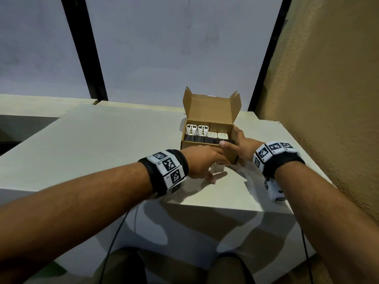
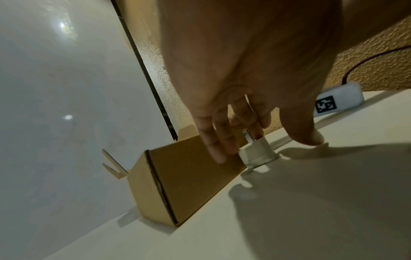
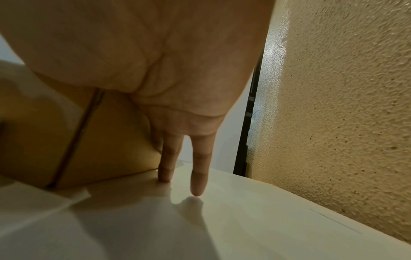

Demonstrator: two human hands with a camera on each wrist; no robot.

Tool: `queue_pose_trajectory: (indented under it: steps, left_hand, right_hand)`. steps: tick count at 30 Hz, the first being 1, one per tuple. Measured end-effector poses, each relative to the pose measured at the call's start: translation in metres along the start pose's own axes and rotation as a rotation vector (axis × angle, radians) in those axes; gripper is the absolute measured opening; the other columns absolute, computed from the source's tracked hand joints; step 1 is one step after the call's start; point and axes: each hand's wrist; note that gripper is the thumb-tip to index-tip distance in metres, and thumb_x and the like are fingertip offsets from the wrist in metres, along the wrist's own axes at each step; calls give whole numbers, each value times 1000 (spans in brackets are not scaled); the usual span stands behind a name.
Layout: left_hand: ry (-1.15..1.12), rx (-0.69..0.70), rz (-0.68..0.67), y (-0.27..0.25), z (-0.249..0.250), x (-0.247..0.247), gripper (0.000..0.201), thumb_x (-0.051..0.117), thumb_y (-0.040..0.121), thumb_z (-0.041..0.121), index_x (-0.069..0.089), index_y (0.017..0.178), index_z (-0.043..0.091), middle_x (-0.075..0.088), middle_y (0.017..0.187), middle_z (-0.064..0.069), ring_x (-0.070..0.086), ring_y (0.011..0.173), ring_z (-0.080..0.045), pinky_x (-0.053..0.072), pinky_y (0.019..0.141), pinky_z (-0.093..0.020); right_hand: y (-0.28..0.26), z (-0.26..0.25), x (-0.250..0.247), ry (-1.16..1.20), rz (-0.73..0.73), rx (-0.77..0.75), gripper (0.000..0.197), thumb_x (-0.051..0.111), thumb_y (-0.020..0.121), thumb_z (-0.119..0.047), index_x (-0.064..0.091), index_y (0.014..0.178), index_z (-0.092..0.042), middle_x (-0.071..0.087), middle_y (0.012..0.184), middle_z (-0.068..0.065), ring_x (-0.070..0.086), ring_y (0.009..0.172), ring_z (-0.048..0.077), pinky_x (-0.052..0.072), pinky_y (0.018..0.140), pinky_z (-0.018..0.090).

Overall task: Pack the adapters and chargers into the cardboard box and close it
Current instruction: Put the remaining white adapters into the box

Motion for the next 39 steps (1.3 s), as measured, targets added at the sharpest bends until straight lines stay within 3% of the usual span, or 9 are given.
queue_pose_trajectory:
  steps: [4, 8, 14, 18, 22, 26, 30, 36, 39]
  left_hand:
    - [7, -8, 12, 2, 0, 4, 55, 73, 81, 33, 54, 132, 24, 45, 137, 1, 54, 113, -21, 46, 92, -30]
    - [50, -8, 3, 3, -2, 10, 39, 69, 81, 46, 63, 114, 25, 25, 145, 2, 52, 112, -18, 43, 93, -27]
    - [-5, -35, 26, 5, 4, 10, 62, 69, 82, 41, 44, 135, 19, 33, 145, 0, 50, 117, -22, 46, 97, -32]
    - [-44, -41, 54, 5, 4, 7, 46, 75, 79, 32, 59, 119, 17, 29, 143, 2, 53, 109, -19, 46, 86, -23]
    - [-114, -90, 45, 6, 2, 6, 47, 77, 77, 29, 57, 117, 17, 37, 135, -1, 52, 107, -19, 47, 84, -24]
    - [-211, -162, 27, 7, -2, 5, 53, 81, 71, 23, 49, 112, 17, 53, 107, 1, 53, 93, -18, 45, 72, -21]
    - [-271, -149, -56, 4, -4, -1, 66, 78, 73, 37, 44, 126, 16, 55, 114, 0, 55, 99, -17, 49, 83, -25]
    - [-399, -126, 195, 1, -11, -20, 47, 74, 75, 29, 50, 115, 21, 61, 110, -2, 60, 95, -20, 54, 83, -36]
    - [-441, -125, 395, 12, -21, -34, 43, 73, 78, 30, 53, 113, 17, 60, 112, 0, 59, 92, -16, 52, 78, -26]
  right_hand:
    - [-1, -1, 0, -19, 19, 17, 87, 45, 90, -66, 2, 154, -27, 39, 154, 10, 46, 134, 36, 34, 111, 44]
    - [-1, 0, 0, -70, 36, 25, 86, 42, 90, -67, 3, 155, -26, 41, 152, 14, 47, 132, 39, 35, 109, 44]
    - [0, 0, 0, -92, 31, 37, 87, 41, 90, -68, 2, 155, -25, 44, 149, 17, 50, 129, 39, 36, 107, 43]
    - [2, 1, 1, -125, 42, 40, 88, 40, 89, -70, 0, 155, -26, 48, 145, 18, 53, 125, 41, 40, 104, 44]
    - [4, 1, 2, -84, 42, 20, 89, 43, 89, -68, 2, 155, -24, 46, 147, 17, 52, 126, 39, 40, 106, 44]
    - [5, 3, 2, -28, 27, -6, 91, 46, 87, -68, 3, 154, -25, 42, 151, 12, 49, 130, 36, 37, 110, 46]
    - [6, 3, 3, -26, 26, -6, 92, 45, 87, -69, 2, 155, -24, 40, 153, 12, 48, 132, 36, 37, 110, 45]
    - [4, 2, 1, -88, 53, 26, 84, 44, 93, -60, 4, 155, -18, 49, 144, 20, 53, 126, 38, 38, 101, 40]
    - [7, 5, 2, -94, 37, 38, 92, 43, 91, -64, -1, 156, -17, 43, 149, 21, 49, 130, 39, 36, 106, 42]
Point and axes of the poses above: each hand's wrist, its own y-axis towards the middle knuckle, its own x-axis out of the palm, z = x × y
